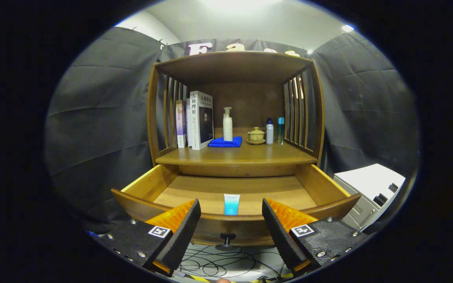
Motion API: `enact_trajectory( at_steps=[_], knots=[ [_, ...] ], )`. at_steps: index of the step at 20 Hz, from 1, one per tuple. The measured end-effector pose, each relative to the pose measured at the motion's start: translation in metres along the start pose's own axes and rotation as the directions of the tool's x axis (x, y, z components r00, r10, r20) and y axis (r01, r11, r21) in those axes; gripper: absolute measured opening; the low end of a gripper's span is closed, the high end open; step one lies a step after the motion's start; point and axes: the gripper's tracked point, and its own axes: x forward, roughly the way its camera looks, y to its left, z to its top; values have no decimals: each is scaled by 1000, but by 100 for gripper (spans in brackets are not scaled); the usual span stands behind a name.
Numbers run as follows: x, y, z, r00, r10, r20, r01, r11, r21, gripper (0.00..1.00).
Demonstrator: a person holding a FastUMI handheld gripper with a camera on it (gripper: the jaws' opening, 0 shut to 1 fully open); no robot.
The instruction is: Pull open the drawer, take out the items inside it, and place them on the countertop above the cabinet.
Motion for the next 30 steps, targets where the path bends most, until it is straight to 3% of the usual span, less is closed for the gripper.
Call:
enact_trajectory(
  at_steps=[2,5,7,10,14,17,25,30],
  knots=[
    [15,3,14,1000,-10,-27,10,1000,16,96],
    [40,17,8,987,22,-161,-15,999,48,96],
    [56,6,2,970,-23,-242,33,999,36,96],
    [81,-4,-8,935,-76,-347,94,995,35,96],
    [98,-16,-44,845,-114,-522,136,991,4,96],
    [127,-11,-58,812,-91,-577,129,991,25,96],
    [151,-8,-108,689,-104,-717,150,989,0,96],
    [161,-6,-115,660,-119,-742,140,990,-34,94]
  ],
)
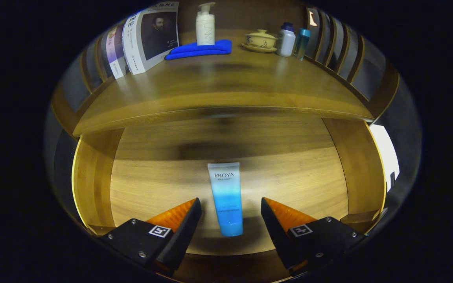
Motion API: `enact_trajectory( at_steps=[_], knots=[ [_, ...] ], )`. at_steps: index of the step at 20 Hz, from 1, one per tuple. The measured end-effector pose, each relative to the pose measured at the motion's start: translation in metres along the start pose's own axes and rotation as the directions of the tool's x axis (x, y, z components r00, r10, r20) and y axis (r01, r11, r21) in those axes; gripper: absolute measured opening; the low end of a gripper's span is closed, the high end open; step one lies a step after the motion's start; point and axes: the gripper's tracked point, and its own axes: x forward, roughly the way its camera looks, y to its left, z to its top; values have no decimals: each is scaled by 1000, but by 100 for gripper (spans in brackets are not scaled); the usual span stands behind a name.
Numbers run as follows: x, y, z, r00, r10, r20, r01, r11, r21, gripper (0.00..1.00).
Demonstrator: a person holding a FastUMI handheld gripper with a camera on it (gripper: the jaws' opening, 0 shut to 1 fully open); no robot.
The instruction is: Pull open the drawer, take out the items inside it, and place them on the countertop above the cabinet.
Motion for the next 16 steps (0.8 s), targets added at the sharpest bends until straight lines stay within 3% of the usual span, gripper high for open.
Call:
enact_trajectory(
  at_steps=[11,13,16],
  knots=[
    [28,-3,-18,987,-5,-159,6,1000,8,79],
    [31,4,-20,987,35,-160,-29,999,36,72],
    [30,5,-19,989,33,-143,-30,999,26,49]
  ],
)
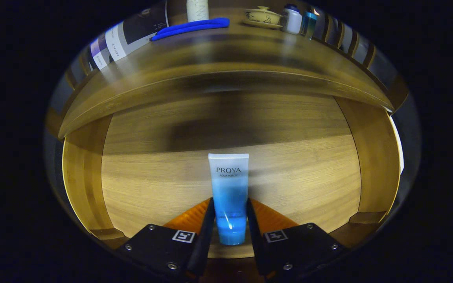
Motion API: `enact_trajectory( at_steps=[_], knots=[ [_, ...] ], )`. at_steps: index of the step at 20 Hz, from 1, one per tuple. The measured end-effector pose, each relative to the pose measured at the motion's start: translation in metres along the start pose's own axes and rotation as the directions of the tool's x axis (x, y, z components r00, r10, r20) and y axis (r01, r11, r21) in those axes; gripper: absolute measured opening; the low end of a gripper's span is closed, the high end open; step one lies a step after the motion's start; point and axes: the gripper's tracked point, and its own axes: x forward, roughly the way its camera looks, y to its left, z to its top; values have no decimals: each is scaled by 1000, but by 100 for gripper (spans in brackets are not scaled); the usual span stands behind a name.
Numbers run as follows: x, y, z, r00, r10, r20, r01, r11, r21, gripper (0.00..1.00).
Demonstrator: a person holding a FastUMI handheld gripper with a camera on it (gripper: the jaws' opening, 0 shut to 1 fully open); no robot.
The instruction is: Pull open the drawer, take out the items inside it, and place them on the countertop above the cabinet.
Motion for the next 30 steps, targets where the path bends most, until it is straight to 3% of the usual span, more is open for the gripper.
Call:
enact_trajectory(
  at_steps=[4,8,17,25,30],
  knots=[
    [-5,-2,-4,999,-38,26,38,999,-19,40],
    [-27,3,1,994,-45,99,48,999,-23,38],
    [-90,-26,6,963,-154,223,159,987,-7,37],
    [-139,-54,59,916,-199,349,177,980,95,37],
    [-146,-51,112,891,-158,425,130,987,94,37]
  ],
)
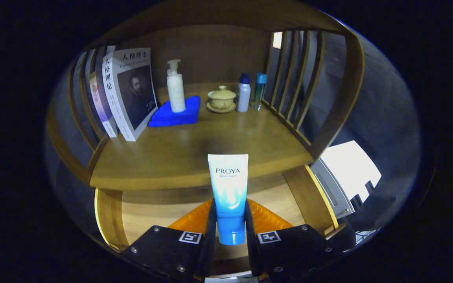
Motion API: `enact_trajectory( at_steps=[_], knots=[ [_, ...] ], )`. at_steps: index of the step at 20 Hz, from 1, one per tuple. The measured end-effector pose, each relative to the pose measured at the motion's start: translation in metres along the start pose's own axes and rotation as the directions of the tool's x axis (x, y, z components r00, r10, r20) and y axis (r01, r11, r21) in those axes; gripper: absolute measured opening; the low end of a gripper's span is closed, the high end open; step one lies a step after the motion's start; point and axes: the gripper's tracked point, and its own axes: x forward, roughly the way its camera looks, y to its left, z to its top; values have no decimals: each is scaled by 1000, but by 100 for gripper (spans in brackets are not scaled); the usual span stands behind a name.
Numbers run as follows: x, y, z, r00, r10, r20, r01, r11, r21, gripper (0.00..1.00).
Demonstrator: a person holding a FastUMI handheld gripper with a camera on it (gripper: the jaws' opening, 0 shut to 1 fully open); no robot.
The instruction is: Pull open the drawer, take out the items inside it, and place them on the countertop above the cabinet.
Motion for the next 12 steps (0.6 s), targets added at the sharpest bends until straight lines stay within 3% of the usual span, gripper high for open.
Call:
enact_trajectory(
  at_steps=[5,12],
  knots=[
    [32,14,45,997,36,70,-29,996,-90,37],
    [73,56,79,979,154,132,-140,984,-107,37]
  ],
)
